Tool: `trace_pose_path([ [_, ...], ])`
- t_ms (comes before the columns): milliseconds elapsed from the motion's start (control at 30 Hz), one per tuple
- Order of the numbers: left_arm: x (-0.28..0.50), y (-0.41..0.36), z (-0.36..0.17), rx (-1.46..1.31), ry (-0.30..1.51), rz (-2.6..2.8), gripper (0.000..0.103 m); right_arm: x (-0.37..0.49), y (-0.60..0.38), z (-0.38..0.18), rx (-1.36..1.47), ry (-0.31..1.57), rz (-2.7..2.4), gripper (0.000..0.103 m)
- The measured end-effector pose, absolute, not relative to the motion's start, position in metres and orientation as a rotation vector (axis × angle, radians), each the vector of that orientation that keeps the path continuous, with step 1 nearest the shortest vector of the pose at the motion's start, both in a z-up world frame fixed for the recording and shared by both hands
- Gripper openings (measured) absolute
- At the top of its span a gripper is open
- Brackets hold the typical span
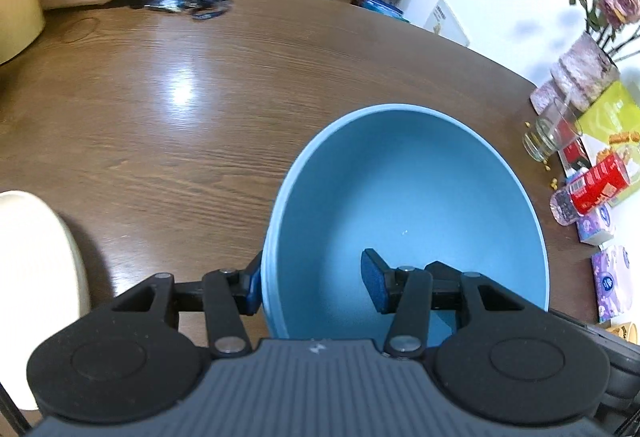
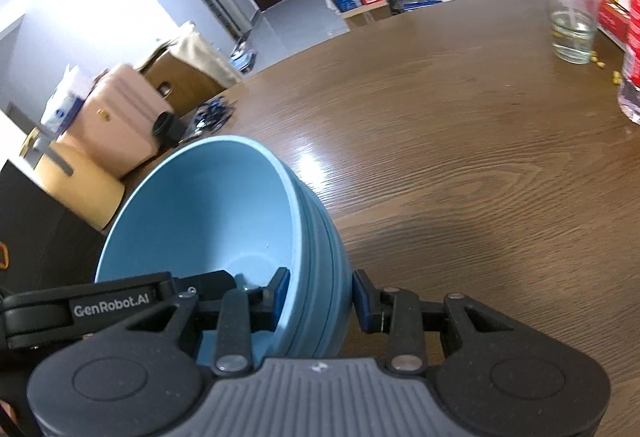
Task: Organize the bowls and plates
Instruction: 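Lift and carry the blue bowl stack toward the white plates with both tools, then lower the blue bowl stack onto the white plate stack with both tools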
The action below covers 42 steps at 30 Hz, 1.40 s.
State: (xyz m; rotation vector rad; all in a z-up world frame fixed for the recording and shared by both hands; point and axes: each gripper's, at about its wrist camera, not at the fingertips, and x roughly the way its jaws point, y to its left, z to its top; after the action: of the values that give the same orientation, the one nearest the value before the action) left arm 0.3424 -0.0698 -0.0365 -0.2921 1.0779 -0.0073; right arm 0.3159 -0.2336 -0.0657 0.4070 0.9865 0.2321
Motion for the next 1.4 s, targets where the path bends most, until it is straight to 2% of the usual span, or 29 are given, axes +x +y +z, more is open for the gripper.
trace_pose_path([
  [833,0.26,0.067,-0.016,-0.446,0.997,0.208,0.049,0.281,-0.094,-0.037,0.229,1.01,0.474,0.033],
  [1400,0.223,0.154,-0.03,-0.525,1.002,0.307,0.05,0.277,0.003,-0.049,0.166,1.064,0.561,0.033],
])
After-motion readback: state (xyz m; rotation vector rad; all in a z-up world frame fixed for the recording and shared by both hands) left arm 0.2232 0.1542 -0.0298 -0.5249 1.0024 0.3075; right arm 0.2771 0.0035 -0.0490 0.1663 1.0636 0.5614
